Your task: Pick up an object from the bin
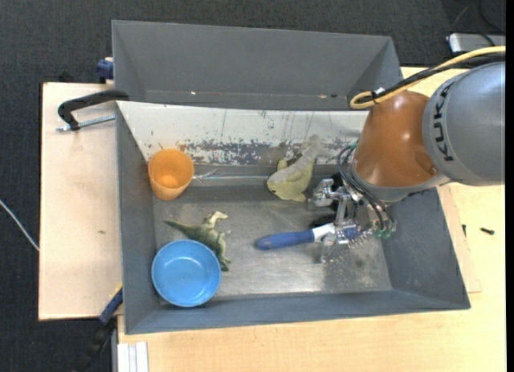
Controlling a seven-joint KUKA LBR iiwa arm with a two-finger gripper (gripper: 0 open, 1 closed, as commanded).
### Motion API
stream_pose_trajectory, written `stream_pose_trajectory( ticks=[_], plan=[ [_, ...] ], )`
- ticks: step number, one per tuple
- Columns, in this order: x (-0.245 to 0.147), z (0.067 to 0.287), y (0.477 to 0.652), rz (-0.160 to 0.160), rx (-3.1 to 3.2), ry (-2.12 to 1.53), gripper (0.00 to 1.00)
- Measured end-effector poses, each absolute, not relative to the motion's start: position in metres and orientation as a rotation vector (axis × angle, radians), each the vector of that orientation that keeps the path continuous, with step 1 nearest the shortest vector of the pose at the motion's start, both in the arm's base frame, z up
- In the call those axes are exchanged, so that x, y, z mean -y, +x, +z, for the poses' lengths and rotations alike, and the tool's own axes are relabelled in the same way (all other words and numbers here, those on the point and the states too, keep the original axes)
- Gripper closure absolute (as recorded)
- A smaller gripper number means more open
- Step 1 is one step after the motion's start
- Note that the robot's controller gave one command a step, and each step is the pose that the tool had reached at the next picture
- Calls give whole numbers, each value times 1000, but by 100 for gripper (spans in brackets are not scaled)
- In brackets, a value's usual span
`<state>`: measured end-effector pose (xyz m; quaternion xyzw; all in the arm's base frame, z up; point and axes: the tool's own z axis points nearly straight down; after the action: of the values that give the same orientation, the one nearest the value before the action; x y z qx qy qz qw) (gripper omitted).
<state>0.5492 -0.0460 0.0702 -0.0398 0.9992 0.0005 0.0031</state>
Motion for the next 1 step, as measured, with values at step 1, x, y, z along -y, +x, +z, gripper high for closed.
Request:
stream_pose_trajectory(
  ticks=[1],
  plan=[
    [46,74,550,0,-3129,-128,100]
  ],
)
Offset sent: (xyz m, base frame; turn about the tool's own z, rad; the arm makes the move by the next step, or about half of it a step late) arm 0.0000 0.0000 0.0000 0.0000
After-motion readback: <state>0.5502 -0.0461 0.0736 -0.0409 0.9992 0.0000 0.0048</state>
